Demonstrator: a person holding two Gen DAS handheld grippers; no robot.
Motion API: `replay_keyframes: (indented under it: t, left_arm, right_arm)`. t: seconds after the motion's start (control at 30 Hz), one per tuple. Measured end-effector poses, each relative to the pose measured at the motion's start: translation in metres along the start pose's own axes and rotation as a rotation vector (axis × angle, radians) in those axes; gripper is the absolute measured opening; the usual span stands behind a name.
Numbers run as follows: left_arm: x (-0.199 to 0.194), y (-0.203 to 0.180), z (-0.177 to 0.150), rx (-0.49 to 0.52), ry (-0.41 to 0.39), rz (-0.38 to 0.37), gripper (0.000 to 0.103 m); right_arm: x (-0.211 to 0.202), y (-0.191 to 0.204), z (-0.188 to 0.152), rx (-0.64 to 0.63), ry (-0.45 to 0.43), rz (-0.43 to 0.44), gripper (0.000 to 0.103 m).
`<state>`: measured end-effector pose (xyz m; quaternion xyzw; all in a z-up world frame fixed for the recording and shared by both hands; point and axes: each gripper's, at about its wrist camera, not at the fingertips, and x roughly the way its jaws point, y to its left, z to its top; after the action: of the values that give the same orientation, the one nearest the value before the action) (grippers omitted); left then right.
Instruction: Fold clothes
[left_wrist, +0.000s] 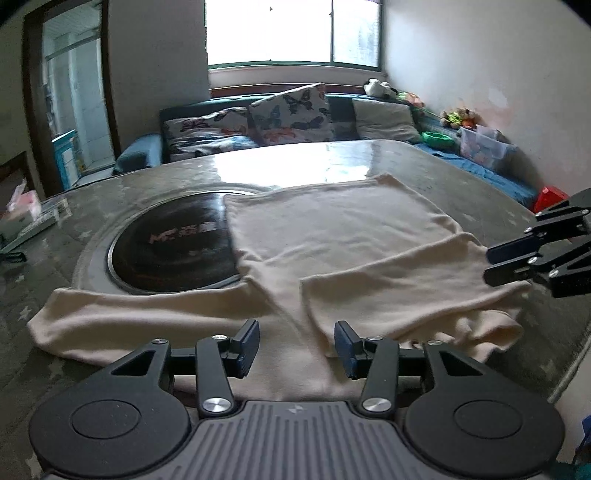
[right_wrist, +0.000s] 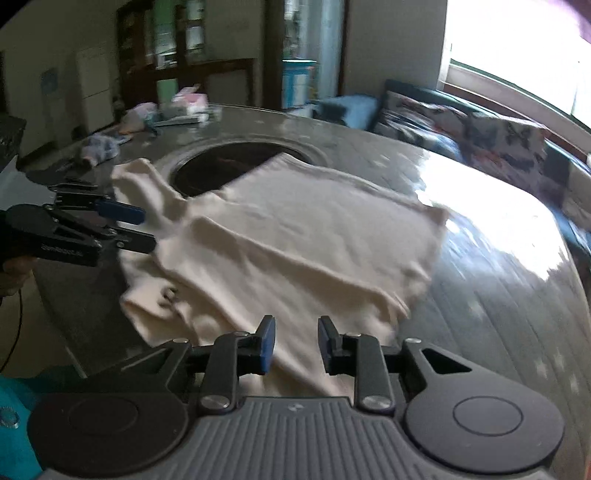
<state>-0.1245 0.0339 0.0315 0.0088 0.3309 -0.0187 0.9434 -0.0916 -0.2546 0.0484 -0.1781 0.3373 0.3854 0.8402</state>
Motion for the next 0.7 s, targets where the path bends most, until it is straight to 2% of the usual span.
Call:
replay_keyframes:
  t: [0.17, 0.3, 0.53, 0.7]
  left_arm:
    - [-0.007, 0.034, 0.0, -0.107, -0.006, 0.087, 0.052]
    - [-0.014, 0.069, -0.002, -0.198, -0.013, 0.197, 0.052]
    - [-0.019, 0.136, -0.01, -0.372, 0.007, 0.392, 0.052]
    - [-0.009, 0.169, -0.012, -0.468, 0.032, 0.442, 0.051]
  right_arm:
    - [0.026, 0.026, 0.027, -0.08, 0.001, 0.067, 0.025]
    - [0.05, 0.052, 0.042, -0.146, 0.008, 0.116, 0.025]
    - [0.081, 0.085, 0.046, -0.227, 0.04, 0.161, 0.025]
    - [0.072, 0.08, 0.048, -0.206, 0.023, 0.162, 0.025]
